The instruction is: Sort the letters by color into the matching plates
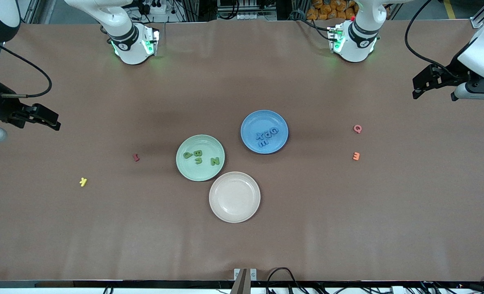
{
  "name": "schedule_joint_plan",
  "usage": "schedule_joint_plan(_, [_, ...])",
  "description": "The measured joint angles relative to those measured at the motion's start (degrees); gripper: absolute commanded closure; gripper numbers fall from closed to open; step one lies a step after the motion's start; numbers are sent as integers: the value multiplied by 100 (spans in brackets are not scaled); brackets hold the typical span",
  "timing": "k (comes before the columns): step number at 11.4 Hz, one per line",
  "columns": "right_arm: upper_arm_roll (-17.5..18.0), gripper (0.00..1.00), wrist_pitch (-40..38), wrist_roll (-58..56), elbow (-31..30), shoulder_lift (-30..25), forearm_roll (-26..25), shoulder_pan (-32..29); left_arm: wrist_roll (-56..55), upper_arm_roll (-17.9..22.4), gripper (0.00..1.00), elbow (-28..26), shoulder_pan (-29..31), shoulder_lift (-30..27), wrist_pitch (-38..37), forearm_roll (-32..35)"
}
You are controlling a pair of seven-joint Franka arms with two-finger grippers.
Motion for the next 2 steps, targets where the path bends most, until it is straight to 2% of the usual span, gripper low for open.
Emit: schedule_joint_plan(2, [0, 0, 3, 0, 0, 0, 0, 0, 0, -1, 0, 0, -1, -1, 0, 0])
